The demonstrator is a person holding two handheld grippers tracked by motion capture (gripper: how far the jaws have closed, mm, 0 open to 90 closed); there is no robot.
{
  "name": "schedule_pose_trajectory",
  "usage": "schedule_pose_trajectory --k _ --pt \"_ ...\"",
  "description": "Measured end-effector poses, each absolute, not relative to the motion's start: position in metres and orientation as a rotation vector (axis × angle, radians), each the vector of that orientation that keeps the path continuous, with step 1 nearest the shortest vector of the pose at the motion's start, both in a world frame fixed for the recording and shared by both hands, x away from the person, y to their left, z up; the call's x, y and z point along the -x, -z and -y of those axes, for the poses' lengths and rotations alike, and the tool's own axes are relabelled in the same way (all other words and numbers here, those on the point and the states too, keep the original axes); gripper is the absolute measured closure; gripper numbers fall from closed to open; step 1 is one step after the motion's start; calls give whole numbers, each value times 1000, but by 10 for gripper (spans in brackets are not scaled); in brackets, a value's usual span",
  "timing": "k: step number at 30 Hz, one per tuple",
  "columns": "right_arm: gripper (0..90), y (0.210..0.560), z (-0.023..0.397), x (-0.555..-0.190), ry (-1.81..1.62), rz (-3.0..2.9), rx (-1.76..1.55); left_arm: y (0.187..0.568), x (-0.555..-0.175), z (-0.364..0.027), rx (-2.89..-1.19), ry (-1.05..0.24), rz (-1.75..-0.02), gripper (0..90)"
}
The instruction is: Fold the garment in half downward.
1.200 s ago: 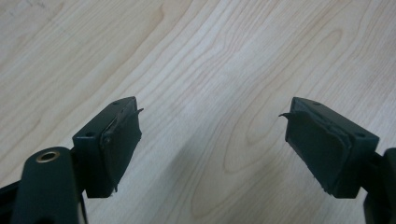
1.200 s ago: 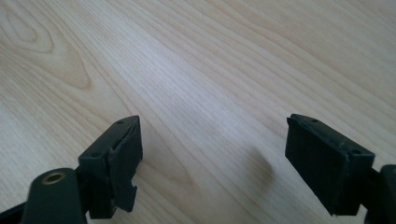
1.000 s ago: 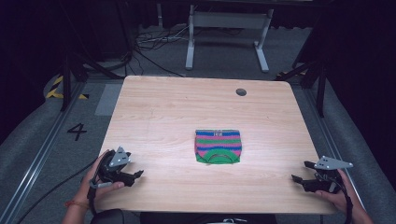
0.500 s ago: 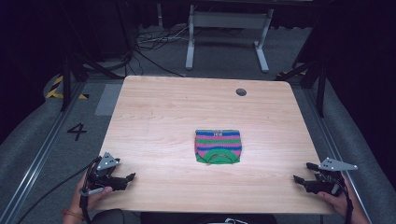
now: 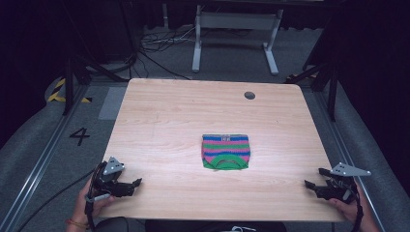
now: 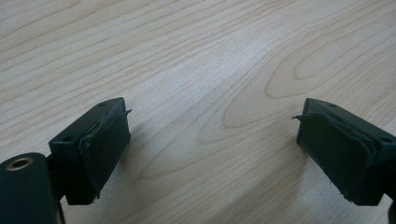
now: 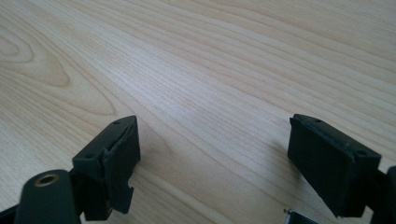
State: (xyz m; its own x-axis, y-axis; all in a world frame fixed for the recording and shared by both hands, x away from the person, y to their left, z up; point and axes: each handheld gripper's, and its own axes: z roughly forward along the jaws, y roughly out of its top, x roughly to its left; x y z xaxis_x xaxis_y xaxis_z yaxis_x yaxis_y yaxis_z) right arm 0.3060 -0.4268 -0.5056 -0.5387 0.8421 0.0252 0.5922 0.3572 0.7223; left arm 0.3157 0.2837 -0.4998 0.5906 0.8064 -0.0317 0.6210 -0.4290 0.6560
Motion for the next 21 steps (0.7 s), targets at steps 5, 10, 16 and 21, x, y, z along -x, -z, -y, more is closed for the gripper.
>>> schedule_pose_trajectory --k 5,10,16,21 --pt "175 506 427 -306 -990 -2274 -1261 500 -316 -283 -2189 -382 -1130 95" --pt "174 506 427 -306 -990 -2274 -1261 500 -317 -283 -2187 -391 -1127 87" --pt "174 506 427 -306 -989 -2274 -1262 500 -318 -282 -2193 -385 -1131 69" --pt "174 506 427 -306 -989 -2274 -1262 501 -320 -281 -2195 -386 -1134 47"
